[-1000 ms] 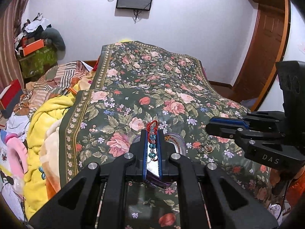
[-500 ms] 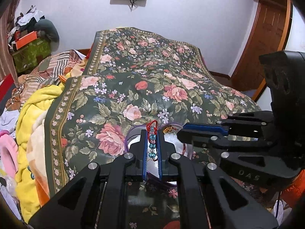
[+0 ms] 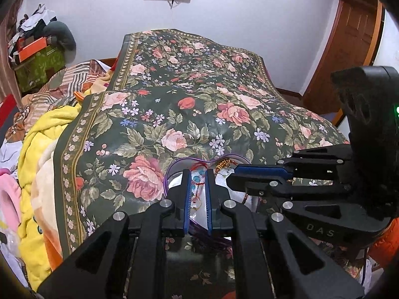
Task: Organize jewelry
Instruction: 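Lower both held pieces into the heart tin and open both tools, then lift both open tools away from the heart tin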
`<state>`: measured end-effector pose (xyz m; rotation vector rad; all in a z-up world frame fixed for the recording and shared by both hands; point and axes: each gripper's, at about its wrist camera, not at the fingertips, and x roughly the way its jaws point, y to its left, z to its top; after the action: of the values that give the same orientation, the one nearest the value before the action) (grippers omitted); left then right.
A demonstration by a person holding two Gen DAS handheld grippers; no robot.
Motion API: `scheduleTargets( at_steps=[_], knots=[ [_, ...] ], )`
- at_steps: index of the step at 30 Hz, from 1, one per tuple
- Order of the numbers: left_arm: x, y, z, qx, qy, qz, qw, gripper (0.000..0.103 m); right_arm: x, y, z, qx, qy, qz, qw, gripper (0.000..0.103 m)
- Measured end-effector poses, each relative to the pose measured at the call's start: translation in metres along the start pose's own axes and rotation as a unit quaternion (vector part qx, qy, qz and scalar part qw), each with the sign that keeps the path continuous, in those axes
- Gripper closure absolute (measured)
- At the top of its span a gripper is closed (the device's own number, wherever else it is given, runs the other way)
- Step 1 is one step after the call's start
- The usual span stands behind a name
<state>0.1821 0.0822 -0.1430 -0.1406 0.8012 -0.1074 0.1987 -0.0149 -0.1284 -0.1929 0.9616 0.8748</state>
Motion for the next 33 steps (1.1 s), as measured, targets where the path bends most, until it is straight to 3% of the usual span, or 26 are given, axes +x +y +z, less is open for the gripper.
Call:
scheduleTargets(
  at_steps=[5,13,17,22,27,33],
  knots=[
    [-0.004,0.000,-0.001,0.002,0.001,0.007,1.0000,0.095,-0.004,-0.003,-0.001,0.008,0.003,0.000,1.000,0.084],
    [-0.022,0.006,0.002,-0.013,-0.008,0.018,0.9997,0.095,-0.037,-0.004,-0.001,0.006,-0.027,-0.017,0.999,0.083],
    [-0.030,0.000,0.005,-0.015,-0.016,0.024,0.9995,0.085,-0.063,-0.007,-0.003,-0.001,-0.049,-0.044,0.998,0.083],
    [-0.039,-0.021,0.009,0.000,-0.022,0.019,0.9996,0.082,-0.095,-0.018,-0.013,-0.002,-0.070,-0.078,0.994,0.082],
    [-0.043,-0.053,0.010,0.025,-0.023,0.006,0.9994,0.073,-0.115,-0.038,-0.031,0.020,-0.078,-0.105,0.991,0.072],
    [-0.026,-0.092,0.004,0.055,0.002,-0.012,0.9984,0.070,-0.131,-0.060,-0.053,0.040,-0.074,-0.119,0.989,0.071]
  ],
)
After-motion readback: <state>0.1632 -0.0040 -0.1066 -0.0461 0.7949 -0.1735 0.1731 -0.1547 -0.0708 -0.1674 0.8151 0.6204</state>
